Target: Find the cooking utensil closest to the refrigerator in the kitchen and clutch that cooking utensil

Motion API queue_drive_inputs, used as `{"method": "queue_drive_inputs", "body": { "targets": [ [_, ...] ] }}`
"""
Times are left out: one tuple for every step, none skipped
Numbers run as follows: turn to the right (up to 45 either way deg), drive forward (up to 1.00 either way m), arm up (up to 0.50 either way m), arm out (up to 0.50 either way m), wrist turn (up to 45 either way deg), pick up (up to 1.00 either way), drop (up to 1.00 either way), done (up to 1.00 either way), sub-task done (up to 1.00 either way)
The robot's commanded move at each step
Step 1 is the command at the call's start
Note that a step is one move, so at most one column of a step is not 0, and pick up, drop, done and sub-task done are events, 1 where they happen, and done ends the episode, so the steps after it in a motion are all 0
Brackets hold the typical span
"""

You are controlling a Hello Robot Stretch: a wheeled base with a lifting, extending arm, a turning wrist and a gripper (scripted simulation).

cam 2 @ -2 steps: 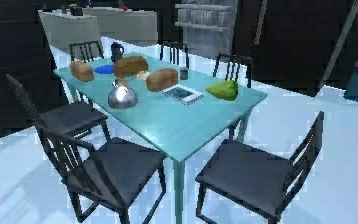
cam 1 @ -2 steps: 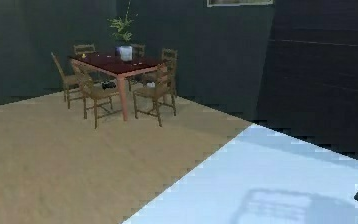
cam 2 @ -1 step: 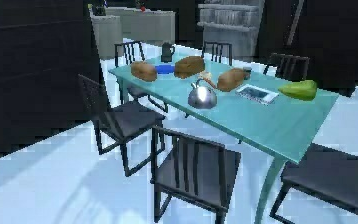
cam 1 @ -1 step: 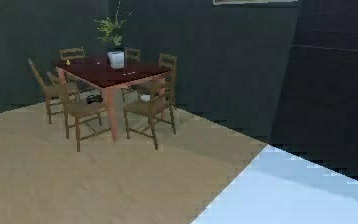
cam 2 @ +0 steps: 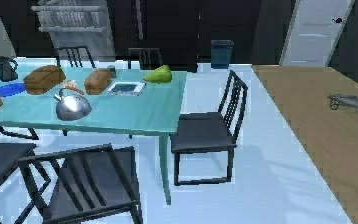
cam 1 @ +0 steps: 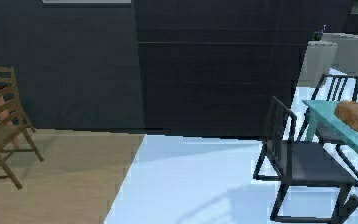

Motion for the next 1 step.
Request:
{"method": "queue_drive_inputs", "body": {
  "targets": [
    [0.0, 0.30, 0.00, 0.00, 0.0, 0.00, 0.00, 0.00, 0.00]
  ]
}}
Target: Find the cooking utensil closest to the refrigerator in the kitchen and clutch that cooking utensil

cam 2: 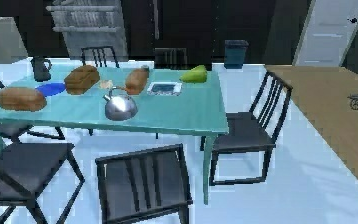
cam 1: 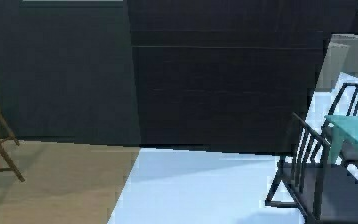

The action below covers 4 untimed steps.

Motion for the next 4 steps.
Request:
{"method": "queue_drive_inputs", "body": {
  "targets": [
    [-15.0, 0.00, 0.00, 0.00, 0.0, 0.00, 0.00, 0.00, 0.00],
    [45.0, 0.00, 0.00, 0.00, 0.0, 0.00, 0.00, 0.00, 0.00],
    [6.0, 0.00, 0.00, 0.00, 0.0, 0.00, 0.00, 0.00, 0.00],
    [0.0, 0.80, 0.00, 0.00, 0.0, 0.00, 0.00, 0.00, 0.00]
  ]
}}
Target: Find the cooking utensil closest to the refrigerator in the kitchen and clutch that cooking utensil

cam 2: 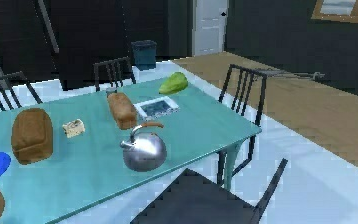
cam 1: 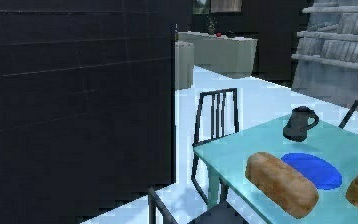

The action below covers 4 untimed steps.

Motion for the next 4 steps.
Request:
{"method": "queue_drive_inputs", "body": {
  "targets": [
    [0.0, 0.00, 0.50, 0.00, 0.0, 0.00, 0.00, 0.00, 0.00],
    [0.0, 0.00, 0.36, 0.00, 0.0, 0.00, 0.00, 0.00, 0.00],
    [0.0, 0.00, 0.00, 0.32, 0.0, 0.00, 0.00, 0.00, 0.00],
    [0.0, 0.00, 0.00, 0.00, 45.0, 0.00, 0.00, 0.00, 0.00]
  ]
}}
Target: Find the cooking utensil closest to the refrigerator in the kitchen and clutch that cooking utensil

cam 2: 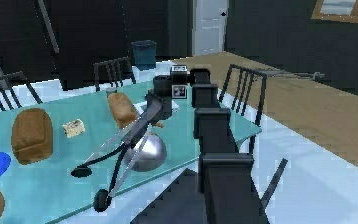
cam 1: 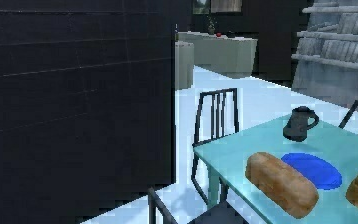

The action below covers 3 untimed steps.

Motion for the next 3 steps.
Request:
{"method": "queue_drive_inputs", "body": {
  "targets": [
    [0.0, 0.00, 0.00, 0.00, 45.0, 0.00, 0.00, 0.00, 0.00],
    [0.0, 0.00, 0.00, 0.00, 45.0, 0.00, 0.00, 0.00, 0.00],
    [0.0, 0.00, 0.00, 0.00, 12.0, 0.00, 0.00, 0.00, 0.00]
  ]
}}
